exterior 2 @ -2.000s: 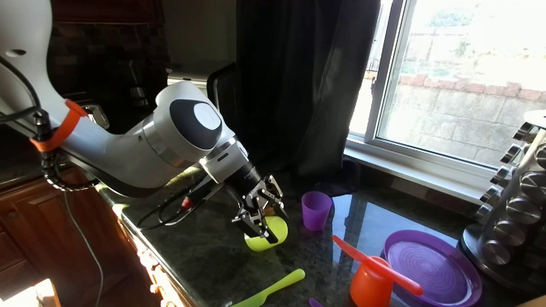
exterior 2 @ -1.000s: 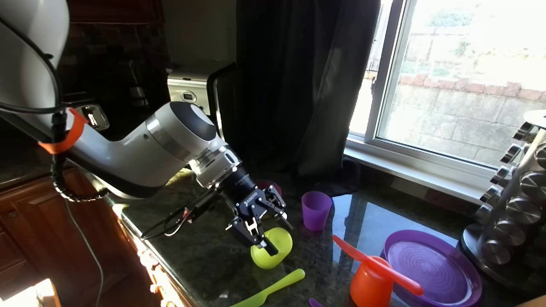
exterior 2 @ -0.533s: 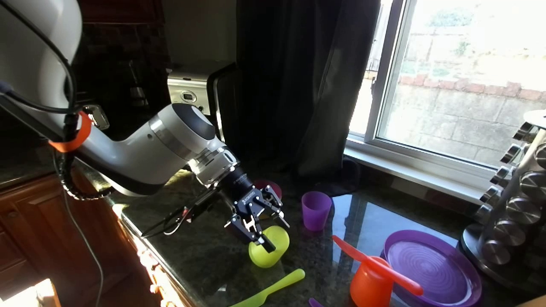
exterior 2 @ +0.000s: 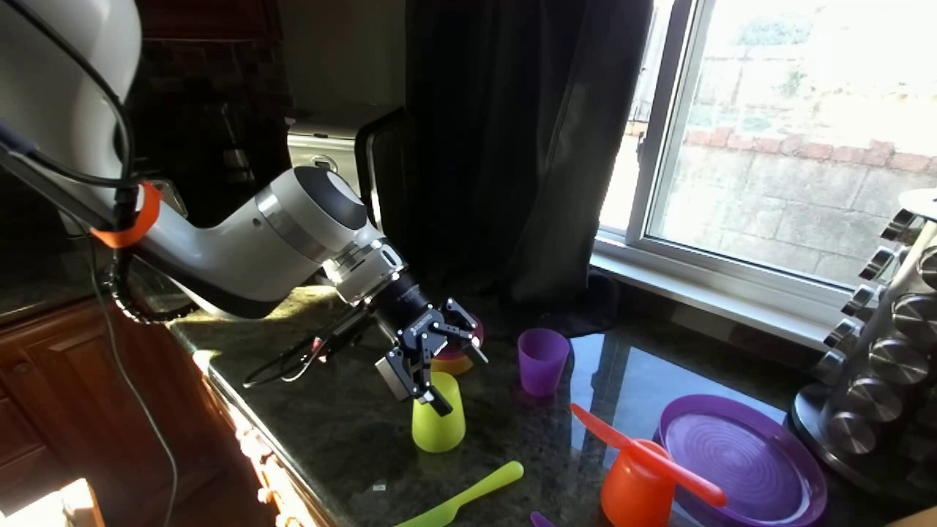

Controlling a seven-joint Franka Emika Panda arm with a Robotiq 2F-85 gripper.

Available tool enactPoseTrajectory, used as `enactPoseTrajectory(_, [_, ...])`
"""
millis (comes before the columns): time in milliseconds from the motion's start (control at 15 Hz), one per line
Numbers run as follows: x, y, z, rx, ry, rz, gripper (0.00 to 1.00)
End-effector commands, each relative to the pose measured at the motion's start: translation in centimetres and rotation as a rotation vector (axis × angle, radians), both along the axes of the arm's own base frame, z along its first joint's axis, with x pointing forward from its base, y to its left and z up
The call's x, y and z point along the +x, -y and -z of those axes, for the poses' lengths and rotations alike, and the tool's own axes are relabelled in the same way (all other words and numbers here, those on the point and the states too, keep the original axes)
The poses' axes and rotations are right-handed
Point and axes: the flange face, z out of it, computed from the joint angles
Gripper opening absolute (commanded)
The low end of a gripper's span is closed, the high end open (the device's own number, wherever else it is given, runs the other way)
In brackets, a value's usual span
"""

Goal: Place the yellow cup upside down then put the yellow cup on top of the yellow cup.

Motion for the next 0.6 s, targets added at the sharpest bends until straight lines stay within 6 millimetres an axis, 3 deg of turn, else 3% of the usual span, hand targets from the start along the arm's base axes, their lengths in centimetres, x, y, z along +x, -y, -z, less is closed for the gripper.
enactPoseTrajectory(0, [-0.1, 0.1, -1.1, 0.077, 0.003, -0.034, 1.00])
enactPoseTrajectory(200, [-0.5, 1.1, -2.2, 0.160, -0.026, -0.163, 1.00])
enactPoseTrajectory(533, [-1.6, 5.2, -4.0, 0.268, -0.070, -0.302, 1.00])
